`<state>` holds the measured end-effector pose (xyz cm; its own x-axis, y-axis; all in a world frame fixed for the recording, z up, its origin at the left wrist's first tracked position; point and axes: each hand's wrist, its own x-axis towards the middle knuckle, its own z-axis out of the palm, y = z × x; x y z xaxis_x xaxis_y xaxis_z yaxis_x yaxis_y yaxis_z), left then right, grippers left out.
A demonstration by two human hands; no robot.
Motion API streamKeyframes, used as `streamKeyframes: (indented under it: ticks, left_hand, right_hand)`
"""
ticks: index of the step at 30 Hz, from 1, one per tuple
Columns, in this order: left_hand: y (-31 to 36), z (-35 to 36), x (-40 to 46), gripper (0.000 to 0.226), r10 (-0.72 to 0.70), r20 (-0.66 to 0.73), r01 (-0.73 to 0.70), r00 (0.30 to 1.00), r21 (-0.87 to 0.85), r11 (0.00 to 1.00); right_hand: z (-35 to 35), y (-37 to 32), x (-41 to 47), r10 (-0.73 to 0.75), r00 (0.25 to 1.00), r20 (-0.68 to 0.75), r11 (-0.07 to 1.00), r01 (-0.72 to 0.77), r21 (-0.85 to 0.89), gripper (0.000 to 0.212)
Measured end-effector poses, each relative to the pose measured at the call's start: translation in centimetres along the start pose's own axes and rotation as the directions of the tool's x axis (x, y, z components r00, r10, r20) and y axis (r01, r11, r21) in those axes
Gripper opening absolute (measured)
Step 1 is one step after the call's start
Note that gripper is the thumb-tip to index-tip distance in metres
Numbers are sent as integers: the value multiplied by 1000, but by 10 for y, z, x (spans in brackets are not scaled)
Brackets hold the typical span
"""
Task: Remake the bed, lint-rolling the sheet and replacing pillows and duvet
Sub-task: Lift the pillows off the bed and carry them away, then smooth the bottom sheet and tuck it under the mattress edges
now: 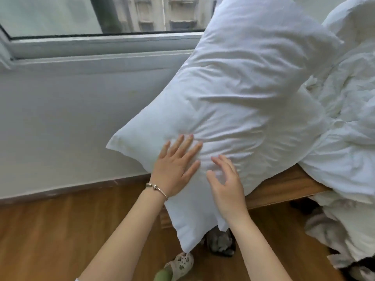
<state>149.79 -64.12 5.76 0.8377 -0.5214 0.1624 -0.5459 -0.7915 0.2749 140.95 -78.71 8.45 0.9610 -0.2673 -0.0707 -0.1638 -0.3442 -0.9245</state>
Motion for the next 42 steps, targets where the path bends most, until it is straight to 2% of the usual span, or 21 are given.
streamKeyframes:
  ticks: [2,4,5,7,10,13,16,17,19,21,24,27,30,33,35,37,39,42]
  left_hand:
    - [-18,-17,-42,52,-120,35,125,992,-210,970]
    - [-44,-35,-90,45,-341,57,331,938,-432,839]
    - [-60,-42,-116,43,-441,63,412,895,-495,765]
    - [-95,-57,-172,40,-600,29,529,800,-508,680]
    - [-151,-78,-264,32,-803,-23,657,595,-562,503]
    - [-201,-100,-352,26,-928,-53,713,369,-624,319]
    - [-234,-114,-436,27,-987,-76,734,144,-660,158]
    - [-240,-116,-466,28,-995,-79,721,53,-686,93]
    - [-243,-115,-506,28,-995,-69,683,-77,-731,-2]
    - [-240,-107,-544,26,-970,-57,619,-238,-778,-106]
    - [-228,-87,-584,22,-880,-1,493,-476,-828,-266]
    - [-218,-58,-607,20,-727,67,327,-683,-862,-386]
    - [-213,-22,-624,23,-541,137,161,-830,-869,-467]
    - [-208,25,-637,24,-362,212,25,-908,-834,-551]
    - [-199,63,-645,27,-252,262,-62,-932,-799,-599]
    - [-192,94,-653,37,-222,278,-56,-934,-732,-679]
    - [-181,128,-659,53,-175,296,-58,-939,-638,-768]
    - [-163,167,-656,66,-129,268,-36,-955,-535,-844]
  right_hand:
    - [24,-16,-14,-57,994,88,998,54,31,36]
    - [59,-30,-25,-75,979,188,997,67,47,32]
    - [80,-36,-30,-74,967,245,997,67,36,30]
    - [128,-49,-38,-71,931,357,997,79,-7,28]
    - [214,-69,-55,-92,850,519,990,136,-47,24]
    - [311,-89,-79,-117,697,708,971,229,-64,21]
    - [403,-109,-116,-120,473,873,942,332,-50,22]
    - [435,-113,-133,-112,369,923,924,379,-39,22]
    - [480,-119,-156,-90,187,978,895,446,-3,21]
    - [526,-120,-183,-53,-8,999,860,507,50,21]
    - [585,-117,-223,54,-244,968,812,575,99,20]
    - [639,-107,-261,161,-448,880,751,634,185,21]
    - [687,-86,-298,279,-582,764,672,687,278,19]
    - [725,-55,-337,373,-664,648,591,708,386,20]
    - [741,-24,-365,429,-709,559,541,698,470,21]
    - [752,0,-385,416,-752,511,520,658,545,23]
    - [756,33,-410,401,-808,432,482,587,651,30]
    - [750,75,-448,401,-889,221,313,360,879,48]
